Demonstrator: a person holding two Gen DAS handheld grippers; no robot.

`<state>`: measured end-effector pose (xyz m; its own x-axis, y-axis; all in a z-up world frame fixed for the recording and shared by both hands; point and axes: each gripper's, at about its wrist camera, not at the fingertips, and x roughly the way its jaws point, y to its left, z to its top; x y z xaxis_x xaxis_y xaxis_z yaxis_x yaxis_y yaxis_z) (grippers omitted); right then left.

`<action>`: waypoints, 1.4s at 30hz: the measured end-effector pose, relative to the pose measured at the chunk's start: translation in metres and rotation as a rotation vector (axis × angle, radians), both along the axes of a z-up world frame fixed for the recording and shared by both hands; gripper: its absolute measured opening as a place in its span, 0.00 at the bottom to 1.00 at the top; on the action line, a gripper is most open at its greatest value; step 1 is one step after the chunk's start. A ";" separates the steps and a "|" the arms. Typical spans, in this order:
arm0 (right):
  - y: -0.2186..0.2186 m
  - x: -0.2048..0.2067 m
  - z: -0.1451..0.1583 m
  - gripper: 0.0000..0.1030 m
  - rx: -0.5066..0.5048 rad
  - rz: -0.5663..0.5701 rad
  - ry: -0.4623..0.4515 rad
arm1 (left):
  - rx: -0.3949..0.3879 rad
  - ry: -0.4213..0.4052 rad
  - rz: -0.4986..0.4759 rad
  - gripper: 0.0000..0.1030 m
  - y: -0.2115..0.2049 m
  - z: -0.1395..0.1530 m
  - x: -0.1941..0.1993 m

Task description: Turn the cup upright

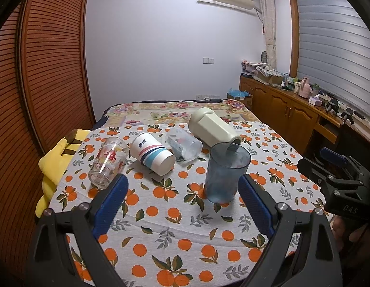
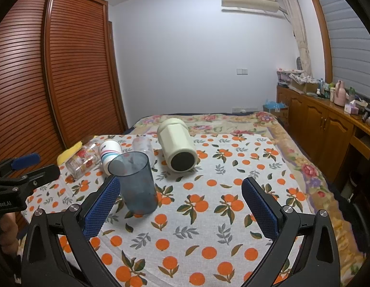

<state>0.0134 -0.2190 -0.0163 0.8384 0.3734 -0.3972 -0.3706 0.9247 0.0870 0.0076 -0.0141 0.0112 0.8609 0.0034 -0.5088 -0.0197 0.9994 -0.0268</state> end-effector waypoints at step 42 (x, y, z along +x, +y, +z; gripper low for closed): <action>-0.002 -0.001 -0.001 1.00 0.002 -0.007 -0.003 | -0.006 0.000 0.001 0.91 -0.001 -0.002 -0.002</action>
